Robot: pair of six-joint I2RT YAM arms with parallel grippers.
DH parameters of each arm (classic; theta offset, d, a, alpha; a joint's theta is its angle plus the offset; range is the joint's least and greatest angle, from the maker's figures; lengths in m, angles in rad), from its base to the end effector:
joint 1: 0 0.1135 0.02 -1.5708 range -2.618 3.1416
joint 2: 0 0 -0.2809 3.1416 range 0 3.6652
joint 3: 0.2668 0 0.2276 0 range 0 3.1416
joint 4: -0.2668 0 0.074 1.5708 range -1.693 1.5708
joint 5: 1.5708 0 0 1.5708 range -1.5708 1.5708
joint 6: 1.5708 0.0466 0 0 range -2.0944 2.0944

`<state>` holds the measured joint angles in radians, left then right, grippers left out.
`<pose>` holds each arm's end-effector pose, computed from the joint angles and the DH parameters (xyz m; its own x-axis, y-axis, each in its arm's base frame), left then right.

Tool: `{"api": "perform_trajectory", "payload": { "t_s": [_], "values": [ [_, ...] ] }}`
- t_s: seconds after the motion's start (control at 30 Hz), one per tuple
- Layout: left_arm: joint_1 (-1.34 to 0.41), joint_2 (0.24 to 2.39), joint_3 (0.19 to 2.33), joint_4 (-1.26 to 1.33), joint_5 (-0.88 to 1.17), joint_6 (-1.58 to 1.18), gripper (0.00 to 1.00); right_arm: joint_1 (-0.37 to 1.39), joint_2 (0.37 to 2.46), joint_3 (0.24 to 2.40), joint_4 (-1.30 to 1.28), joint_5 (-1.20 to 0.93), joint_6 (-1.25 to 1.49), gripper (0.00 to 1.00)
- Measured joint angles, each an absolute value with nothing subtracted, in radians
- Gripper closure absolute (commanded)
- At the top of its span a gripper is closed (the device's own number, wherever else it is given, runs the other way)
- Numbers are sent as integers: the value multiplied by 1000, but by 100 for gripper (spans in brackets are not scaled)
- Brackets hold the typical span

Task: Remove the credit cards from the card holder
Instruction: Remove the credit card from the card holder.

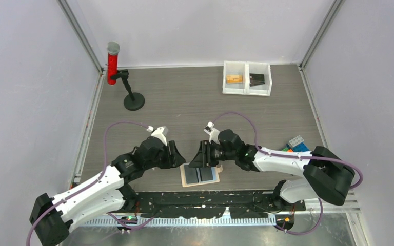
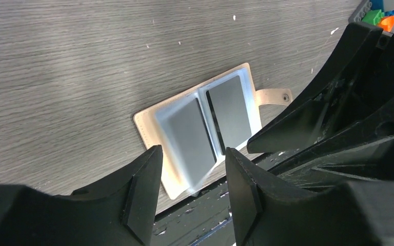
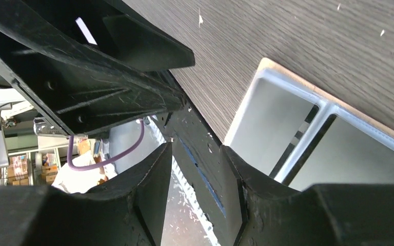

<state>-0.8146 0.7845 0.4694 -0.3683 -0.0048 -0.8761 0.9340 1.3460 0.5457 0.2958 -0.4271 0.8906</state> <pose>0.0976 -0.1032 0.2248 -0.8342 -0.2352 -0.4987 0.1312 0.7939 -0.5938 0.1363 0.2167 0.2153 -0.9173 -0.0503 -0.3949 -0.3724 0.4592 0.8065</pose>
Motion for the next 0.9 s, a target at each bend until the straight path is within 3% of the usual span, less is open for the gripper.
{"api": "perform_trajectory", "payload": {
  "t_s": [0.3,0.9],
  "values": [
    [-810,802,462,-335,69,-865,64,934,1300,559,218,-372,845,54],
    [-810,997,345,-83,175,-888,71,935,1301,521,175,-330,810,56]
  ]
}}
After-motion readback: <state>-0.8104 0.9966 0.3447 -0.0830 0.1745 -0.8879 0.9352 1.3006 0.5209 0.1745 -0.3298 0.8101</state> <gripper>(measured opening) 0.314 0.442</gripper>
